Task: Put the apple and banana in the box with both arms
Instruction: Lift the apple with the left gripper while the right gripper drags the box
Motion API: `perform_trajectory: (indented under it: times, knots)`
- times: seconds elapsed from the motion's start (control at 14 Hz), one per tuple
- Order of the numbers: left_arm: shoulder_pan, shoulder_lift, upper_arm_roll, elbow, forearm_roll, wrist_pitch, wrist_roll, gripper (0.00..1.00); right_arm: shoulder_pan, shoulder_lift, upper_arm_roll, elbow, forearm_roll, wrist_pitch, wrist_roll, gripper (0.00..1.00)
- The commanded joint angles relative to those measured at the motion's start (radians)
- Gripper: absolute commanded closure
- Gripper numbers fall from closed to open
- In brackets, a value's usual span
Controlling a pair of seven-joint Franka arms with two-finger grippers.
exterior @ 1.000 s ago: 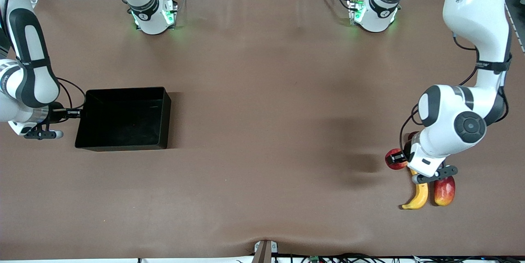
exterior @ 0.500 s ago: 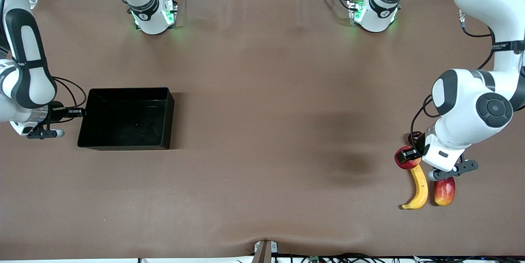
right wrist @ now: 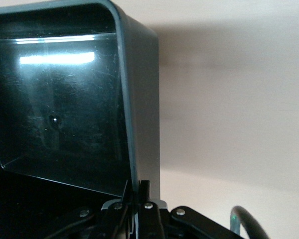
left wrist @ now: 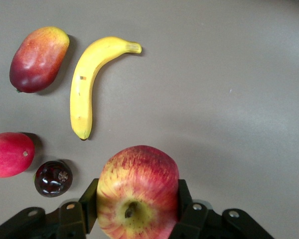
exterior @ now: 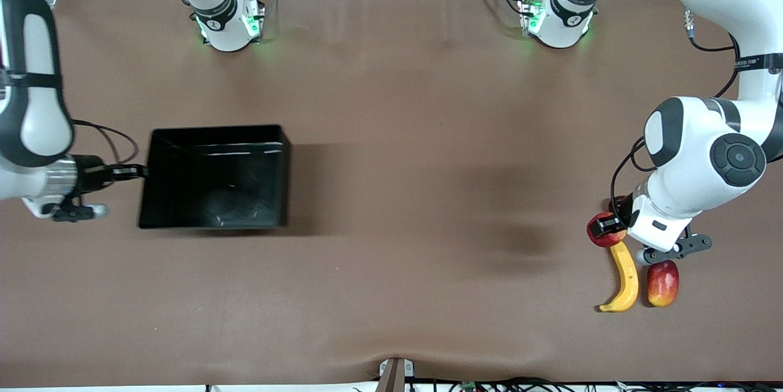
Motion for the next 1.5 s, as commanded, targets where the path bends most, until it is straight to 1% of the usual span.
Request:
perform_trajectory:
  times: [0.0,0.14,0.36,0.5,0.71,0.79,0.93,1.0,1.07,1.21,1.29,1.36,1.43]
  knots:
    - [-0.009,-0.016,0.000,0.016,-0.013,-0.025,-0.005,1.00,0.145,-0.006,-0.005,0.004,0.095,0.005,0.148,1.00]
    - [-0.024,-0.016,0.000,0.022,-0.014,-0.025,-0.015,1.00,0.246,0.002,-0.005,0.004,0.131,0.086,0.214,1.00]
    - [-0.046,-0.019,0.000,0.019,-0.014,-0.030,-0.053,1.00,0.401,0.020,-0.005,0.004,0.134,0.203,0.379,1.00]
    - [-0.050,-0.024,-0.008,0.017,-0.013,-0.048,-0.070,1.00,0.491,0.057,-0.005,0.004,0.155,0.289,0.463,1.00]
    - [-0.052,-0.039,-0.025,0.010,-0.011,-0.071,-0.094,1.00,0.607,0.129,-0.005,0.010,0.210,0.434,0.587,1.00]
    - [-0.058,-0.044,-0.032,0.005,-0.010,-0.074,-0.103,1.00,0.639,0.157,-0.005,0.027,0.226,0.471,0.633,1.00]
    - [-0.070,-0.059,-0.051,-0.015,-0.004,-0.085,-0.145,1.00,0.657,0.210,-0.005,0.086,0.226,0.476,0.673,1.00]
    - [-0.075,-0.064,-0.066,-0.030,-0.002,-0.085,-0.168,1.00,0.661,0.223,-0.005,0.106,0.226,0.476,0.679,0.66]
    - [-0.081,-0.068,-0.081,-0.041,-0.001,-0.085,-0.194,1.00,0.655,0.224,-0.005,0.123,0.215,0.470,0.673,0.01]
    - [-0.092,-0.065,-0.116,-0.055,0.001,-0.085,-0.247,1.00,0.642,0.203,-0.012,0.146,0.208,0.449,0.673,0.00]
    - [-0.107,-0.061,-0.129,-0.059,0.001,-0.084,-0.272,1.00,0.632,0.194,-0.026,0.180,0.203,0.395,0.676,0.00]
    - [-0.136,-0.055,-0.130,-0.061,0.001,-0.084,-0.298,1.00,0.625,0.182,-0.049,0.226,0.180,0.321,0.676,0.00]
    - [-0.176,-0.044,-0.129,-0.061,0.001,-0.082,-0.341,1.00,0.624,0.180,-0.074,0.284,0.130,0.235,0.676,0.00]
